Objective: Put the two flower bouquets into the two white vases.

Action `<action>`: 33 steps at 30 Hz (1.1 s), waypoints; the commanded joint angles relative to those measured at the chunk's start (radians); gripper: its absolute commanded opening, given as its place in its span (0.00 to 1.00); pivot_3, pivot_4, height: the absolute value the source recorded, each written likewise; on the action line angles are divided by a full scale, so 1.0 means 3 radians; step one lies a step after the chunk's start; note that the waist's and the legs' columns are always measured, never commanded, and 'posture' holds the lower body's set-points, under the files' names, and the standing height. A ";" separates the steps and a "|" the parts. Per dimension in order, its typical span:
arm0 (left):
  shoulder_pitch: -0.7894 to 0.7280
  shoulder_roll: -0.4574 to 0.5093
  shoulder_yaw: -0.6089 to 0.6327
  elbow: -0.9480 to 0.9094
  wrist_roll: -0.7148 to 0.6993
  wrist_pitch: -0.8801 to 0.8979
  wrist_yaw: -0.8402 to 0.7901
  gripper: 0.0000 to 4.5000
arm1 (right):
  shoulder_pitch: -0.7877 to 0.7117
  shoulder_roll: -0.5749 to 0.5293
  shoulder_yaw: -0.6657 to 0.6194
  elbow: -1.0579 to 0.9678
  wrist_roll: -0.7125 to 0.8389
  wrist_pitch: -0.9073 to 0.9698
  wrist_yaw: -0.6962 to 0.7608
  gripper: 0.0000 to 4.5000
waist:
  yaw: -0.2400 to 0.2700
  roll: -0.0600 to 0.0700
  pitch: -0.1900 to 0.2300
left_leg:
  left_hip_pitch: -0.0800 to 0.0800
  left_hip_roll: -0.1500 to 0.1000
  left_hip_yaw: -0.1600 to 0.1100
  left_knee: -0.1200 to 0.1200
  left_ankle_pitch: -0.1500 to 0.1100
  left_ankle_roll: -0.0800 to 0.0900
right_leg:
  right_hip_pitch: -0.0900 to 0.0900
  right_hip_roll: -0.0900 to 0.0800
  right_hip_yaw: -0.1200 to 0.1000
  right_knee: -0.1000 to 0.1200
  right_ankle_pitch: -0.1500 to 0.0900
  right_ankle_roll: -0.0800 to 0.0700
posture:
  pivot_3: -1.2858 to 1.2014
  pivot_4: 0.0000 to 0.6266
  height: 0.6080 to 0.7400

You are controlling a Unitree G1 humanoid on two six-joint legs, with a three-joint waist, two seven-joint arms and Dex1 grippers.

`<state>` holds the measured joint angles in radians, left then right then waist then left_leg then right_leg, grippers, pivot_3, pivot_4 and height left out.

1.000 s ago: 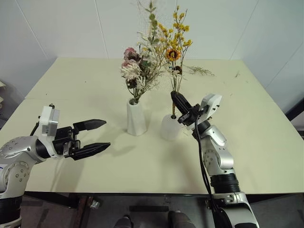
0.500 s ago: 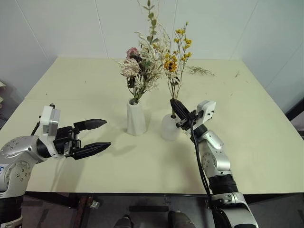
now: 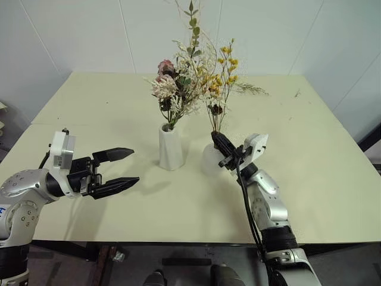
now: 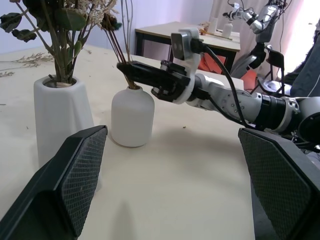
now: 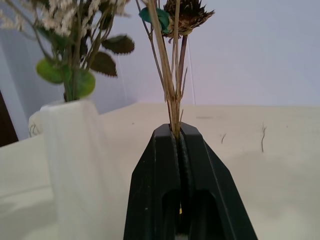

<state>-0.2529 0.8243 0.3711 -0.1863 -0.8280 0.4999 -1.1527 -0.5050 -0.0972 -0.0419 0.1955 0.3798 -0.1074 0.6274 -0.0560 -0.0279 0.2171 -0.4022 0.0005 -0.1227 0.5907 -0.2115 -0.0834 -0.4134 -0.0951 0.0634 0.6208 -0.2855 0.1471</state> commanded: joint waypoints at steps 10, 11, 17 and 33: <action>-0.0143 -0.0033 -0.0064 0.0041 0.0049 -0.0097 -0.0044 1.00 | 0.0161 -0.0180 0.0056 -0.0599 0.0038 0.0309 0.0013 0.48 | 0.0007 0.0000 0.0000 | 0.0000 0.0000 0.0000 0.0000 0.0000 0.0000 | 0.0000 0.0000 0.0000 -0.0001 0.0000 0.0000 | 0.52 0.24 1.00; -0.0151 -0.0034 -0.0068 0.0048 0.0051 -0.0100 -0.0047 1.00 | 0.0172 -0.0203 0.0058 -0.0644 0.0035 0.0333 0.0013 0.56 | 0.0008 0.0000 0.0000 | -0.0001 0.0000 0.0000 0.0000 0.0000 0.0000 | 0.0000 0.0000 0.0000 -0.0001 0.0000 0.0000 | 0.52 0.24 1.00; -0.0175 -0.0044 -0.0098 0.0085 0.0065 -0.0131 -0.0075 1.00 | 0.0277 -0.0395 0.0024 -0.0988 0.0105 0.0579 0.0029 0.98 | 0.0008 0.0000 0.0000 | 0.0000 0.0000 0.0000 0.0000 0.0000 0.0000 | 0.0000 0.0000 0.0000 -0.0001 0.0000 0.0000 | 0.52 0.24 1.00; -0.0272 0.0080 -0.0039 0.0448 0.0204 -0.0278 -0.0280 1.00 | 0.0803 -0.1874 -0.0533 -0.1840 0.0826 0.1741 0.0675 0.99 | 0.0065 -0.0001 0.0000 | -0.0004 -0.0001 0.0002 0.0001 -0.0001 0.0002 | 0.0003 -0.0001 -0.0001 -0.0011 -0.0004 -0.0007 | 0.52 0.24 1.00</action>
<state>-0.3274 0.8257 0.3159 -0.0559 -0.7761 0.4417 -1.2189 -0.2721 -0.6246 -0.1578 -0.2967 0.5739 0.3781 0.7824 -0.0364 -0.0281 0.2172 -0.4032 0.0003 -0.1222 0.5911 -0.2120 -0.0827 -0.4126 -0.0954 0.0631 0.6175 -0.2869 0.1446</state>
